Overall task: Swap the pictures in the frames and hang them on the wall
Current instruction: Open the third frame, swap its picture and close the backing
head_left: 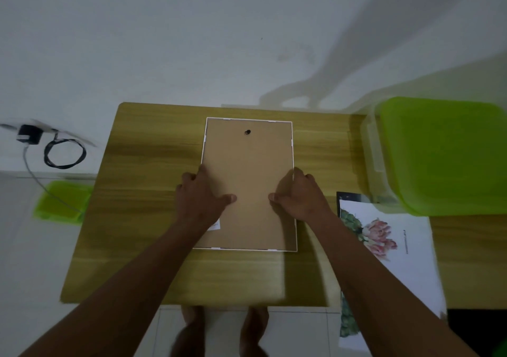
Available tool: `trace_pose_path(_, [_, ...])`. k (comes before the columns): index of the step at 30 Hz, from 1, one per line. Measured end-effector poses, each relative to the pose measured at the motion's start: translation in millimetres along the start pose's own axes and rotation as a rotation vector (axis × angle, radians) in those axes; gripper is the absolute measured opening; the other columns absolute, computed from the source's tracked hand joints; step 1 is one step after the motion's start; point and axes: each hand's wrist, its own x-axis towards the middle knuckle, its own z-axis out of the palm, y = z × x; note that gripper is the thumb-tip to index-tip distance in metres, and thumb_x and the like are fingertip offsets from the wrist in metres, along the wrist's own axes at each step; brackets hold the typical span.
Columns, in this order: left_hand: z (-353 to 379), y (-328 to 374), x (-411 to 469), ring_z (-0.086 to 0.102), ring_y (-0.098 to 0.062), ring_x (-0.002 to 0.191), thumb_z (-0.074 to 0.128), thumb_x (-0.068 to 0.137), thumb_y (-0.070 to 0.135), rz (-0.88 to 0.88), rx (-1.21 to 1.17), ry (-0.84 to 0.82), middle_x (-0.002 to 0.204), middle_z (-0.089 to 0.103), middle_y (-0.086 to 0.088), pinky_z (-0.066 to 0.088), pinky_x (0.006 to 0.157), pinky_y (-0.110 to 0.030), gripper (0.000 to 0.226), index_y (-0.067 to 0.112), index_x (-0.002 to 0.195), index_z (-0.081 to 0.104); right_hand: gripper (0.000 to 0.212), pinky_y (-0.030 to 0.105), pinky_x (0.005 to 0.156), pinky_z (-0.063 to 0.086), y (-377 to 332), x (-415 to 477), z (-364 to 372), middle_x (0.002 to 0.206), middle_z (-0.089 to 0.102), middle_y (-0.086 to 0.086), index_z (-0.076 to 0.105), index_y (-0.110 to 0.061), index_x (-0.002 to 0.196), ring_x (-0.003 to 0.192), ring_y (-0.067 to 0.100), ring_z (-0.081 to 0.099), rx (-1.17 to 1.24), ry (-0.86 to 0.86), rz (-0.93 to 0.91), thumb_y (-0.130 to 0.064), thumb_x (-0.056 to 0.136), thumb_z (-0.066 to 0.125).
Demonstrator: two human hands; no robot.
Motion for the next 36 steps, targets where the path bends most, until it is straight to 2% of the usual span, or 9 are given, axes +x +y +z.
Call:
trace_pose_path(5, [-14.0, -12.8, -0.1, 0.068, -0.023, 0.088, 0.085, 0.057, 0.038, -0.059, -0.420, -0.082, 0.097, 0.072, -0.004, 0.055, 0.081, -0.038, 0.053, 0.015, 0.102, 0.067, 0.088, 0.036, 0.102, 0.045, 5.0, -2.3, -1.8, 0.138, 0.053, 0.007, 0.028, -0.018, 0.150, 0.124, 0.029, 0.052, 0.238, 0.030, 0.003, -0.031, 0.080, 0.079])
trace_pose_path(12, [-57.9, -6.2, -32.6, 0.069, -0.033, 0.093, 0.073, 0.072, -0.005, 0.118, -0.881, -0.292, 0.101, 0.072, -0.010, 0.058, 0.077, -0.041, 0.062, 0.025, 0.123, 0.056, 0.076, 0.038, 0.104, 0.047, -4.2, -17.0, -18.5, 0.131, 0.062, -0.001, 0.042, -0.019, 0.147, 0.113, 0.018, 0.061, 0.463, -0.029, -0.025, -0.027, 0.081, 0.079])
trace_pose_path(16, [-92.8, 19.8, -58.4, 0.069, -0.020, 0.090, 0.070, 0.074, 0.004, 0.385, -0.616, -0.099, 0.101, 0.071, 0.003, 0.056, 0.078, -0.038, 0.061, 0.037, 0.123, 0.054, 0.061, 0.028, 0.082, 0.051, -44.9, -43.9, -42.9, 0.117, 0.055, -0.002, 0.041, -0.021, 0.145, 0.106, 0.018, 0.059, 0.462, 0.072, -0.129, -0.035, 0.092, 0.067])
trace_pose_path(18, [-102.6, 33.7, -76.8, 0.067, -0.011, 0.091, 0.069, 0.075, 0.007, 0.452, -0.467, 0.002, 0.108, 0.069, 0.009, 0.056, 0.079, -0.031, 0.068, 0.035, 0.134, 0.048, 0.051, 0.037, 0.083, 0.056, -74.0, -61.7, -58.8, 0.109, 0.061, -0.003, 0.049, -0.024, 0.135, 0.099, 0.016, 0.063, 0.529, 0.102, -0.194, -0.050, 0.093, 0.058])
trace_pose_path(22, [-115.3, 59.5, -120.7, 0.065, -0.015, 0.100, 0.062, 0.084, 0.009, 0.580, -0.397, 0.083, 0.125, 0.063, 0.006, 0.055, 0.082, -0.033, 0.075, 0.032, 0.148, 0.030, 0.072, 0.042, 0.075, 0.062, -121.0, -104.2, -92.4, 0.117, 0.062, 0.001, 0.047, -0.023, 0.130, 0.100, 0.018, 0.065, 0.693, 0.060, -0.182, -0.068, 0.077, 0.065])
trace_pose_path(26, [-123.1, 72.2, -156.4, 0.063, -0.008, 0.076, 0.060, 0.082, 0.014, 0.640, -0.339, 0.108, 0.097, 0.066, 0.007, 0.051, 0.060, -0.027, 0.068, 0.035, 0.143, 0.037, 0.058, 0.040, 0.063, 0.063, -131.1, -136.9, -109.8, 0.105, 0.063, 0.004, 0.044, -0.017, 0.127, 0.086, 0.020, 0.069, 0.654, 0.215, -0.189, -0.040, 0.080, 0.069])
trace_pose_path(30, [-125.0, 73.6, -181.7, 0.064, -0.004, 0.096, 0.065, 0.082, 0.051, 0.661, -0.356, -0.001, 0.112, 0.062, 0.018, 0.054, 0.081, -0.029, 0.057, 0.039, 0.135, 0.048, 0.030, 0.029, 0.054, 0.047, -121.4, -159.6, -116.9, 0.085, 0.053, -0.007, 0.046, -0.016, 0.119, 0.070, 0.011, 0.056, 0.507, 0.466, -0.231, -0.027, 0.092, 0.057])
trace_pose_path(32, [-131.6, 71.6, -178.3, 0.064, -0.004, 0.098, 0.059, 0.084, 0.062, 0.642, -0.458, -0.070, 0.113, 0.064, 0.015, 0.056, 0.085, -0.034, 0.052, 0.043, 0.131, 0.050, 0.033, 0.030, 0.063, 0.047, -114.2, -171.0, -120.4, 0.090, 0.056, -0.008, 0.046, -0.021, 0.125, 0.078, 0.017, 0.059, 0.551, 0.532, -0.259, -0.025, 0.093, 0.055])
trace_pose_path(36, [-162.0, 58.1, -144.3, 0.047, -0.024, 0.128, 0.060, 0.093, 0.030, 0.553, -0.419, 0.193, 0.141, 0.047, -0.006, 0.040, 0.104, -0.039, 0.060, 0.028, 0.147, 0.035, 0.053, 0.032, 0.068, 0.048, -97.9, -199.6, -139.3, 0.102, 0.065, 0.004, 0.032, -0.035, 0.143, 0.083, 0.019, 0.062, 0.791, 0.458, -0.359, -0.021, 0.096, 0.052])
